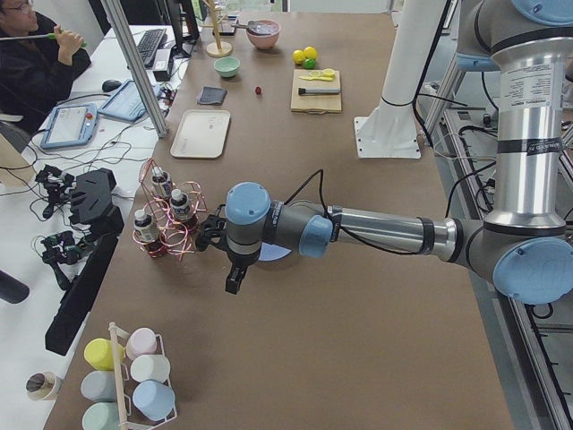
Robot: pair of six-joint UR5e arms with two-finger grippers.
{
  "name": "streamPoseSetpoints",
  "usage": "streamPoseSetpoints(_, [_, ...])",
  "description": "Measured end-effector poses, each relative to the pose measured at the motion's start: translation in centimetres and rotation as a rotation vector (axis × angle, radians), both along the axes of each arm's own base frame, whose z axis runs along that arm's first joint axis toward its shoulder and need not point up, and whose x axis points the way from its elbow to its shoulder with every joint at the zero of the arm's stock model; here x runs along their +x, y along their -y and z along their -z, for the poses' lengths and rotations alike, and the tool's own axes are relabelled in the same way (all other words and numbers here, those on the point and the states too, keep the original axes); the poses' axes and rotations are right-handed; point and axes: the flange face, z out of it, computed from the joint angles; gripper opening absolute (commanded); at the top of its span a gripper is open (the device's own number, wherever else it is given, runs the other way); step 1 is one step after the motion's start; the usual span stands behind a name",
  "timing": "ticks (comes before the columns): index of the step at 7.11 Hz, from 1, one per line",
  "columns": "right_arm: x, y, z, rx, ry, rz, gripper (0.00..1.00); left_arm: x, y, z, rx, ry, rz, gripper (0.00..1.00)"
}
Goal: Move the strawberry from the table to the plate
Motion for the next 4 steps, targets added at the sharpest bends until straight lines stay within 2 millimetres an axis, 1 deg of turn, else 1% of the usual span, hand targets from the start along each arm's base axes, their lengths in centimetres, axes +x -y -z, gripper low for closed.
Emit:
streamPoseSetpoints(2, [0.02, -0.11, 0.11, 0.004, 0.0, 0.0, 1.0, 0.11, 0.33, 1.06, 0.017, -0.021, -0.004, 0.98])
streamPoseSetpoints(3, [0.01, -0.11, 0.18, 0.006, 0.0, 0.001, 1.0, 0.06, 0.44, 1.28, 0.022, -0.021, -0.002, 0.98])
streamPoseSetpoints(4, [-0.01, -0.11, 0.24, 0.007, 0.0, 0.001, 1.0, -0.02, 0.3, 1.01, 0.017, -0.02, -0.001, 0.98])
